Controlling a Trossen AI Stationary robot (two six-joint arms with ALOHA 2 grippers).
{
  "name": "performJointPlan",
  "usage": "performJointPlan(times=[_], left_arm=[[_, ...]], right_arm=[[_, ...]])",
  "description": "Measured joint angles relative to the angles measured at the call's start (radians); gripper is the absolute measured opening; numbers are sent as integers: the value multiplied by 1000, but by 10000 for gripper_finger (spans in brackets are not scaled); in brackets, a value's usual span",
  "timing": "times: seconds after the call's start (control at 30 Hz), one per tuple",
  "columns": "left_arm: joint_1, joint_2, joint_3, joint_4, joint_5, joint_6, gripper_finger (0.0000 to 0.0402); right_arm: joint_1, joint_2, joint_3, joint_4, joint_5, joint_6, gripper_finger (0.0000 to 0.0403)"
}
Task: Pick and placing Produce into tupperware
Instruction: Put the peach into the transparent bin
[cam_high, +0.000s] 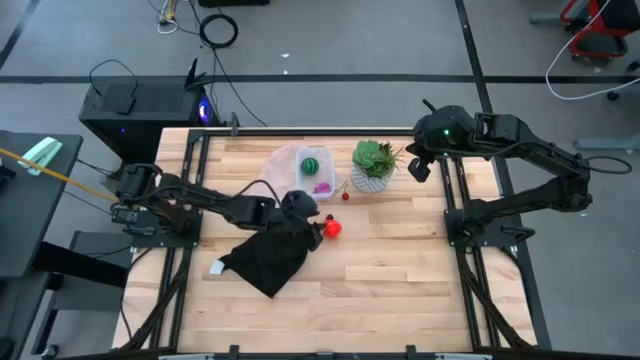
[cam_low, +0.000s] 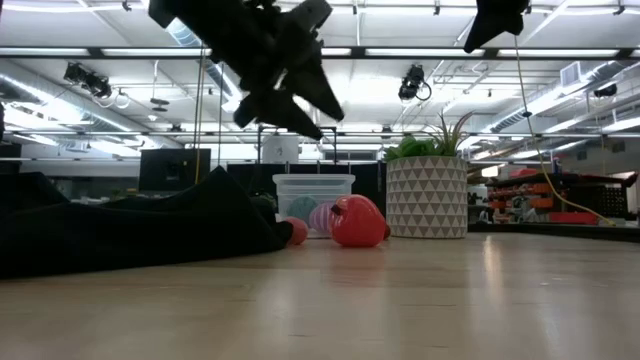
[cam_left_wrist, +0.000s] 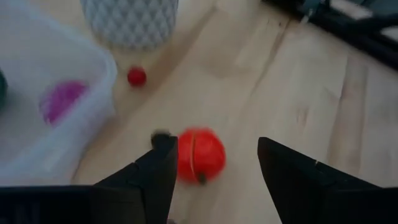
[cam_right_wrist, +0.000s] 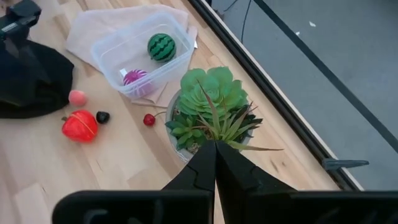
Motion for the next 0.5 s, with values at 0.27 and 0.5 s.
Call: performJointPlan(times=[0.27,0.5], left_arm=[[-48,0,-1,-338,-52,14,223],[-49,9,0,-335,-55,192,228]], right_arm=[[0,0,0,0,-5,-6,16],[0,-1,0,1,-23,13,16]])
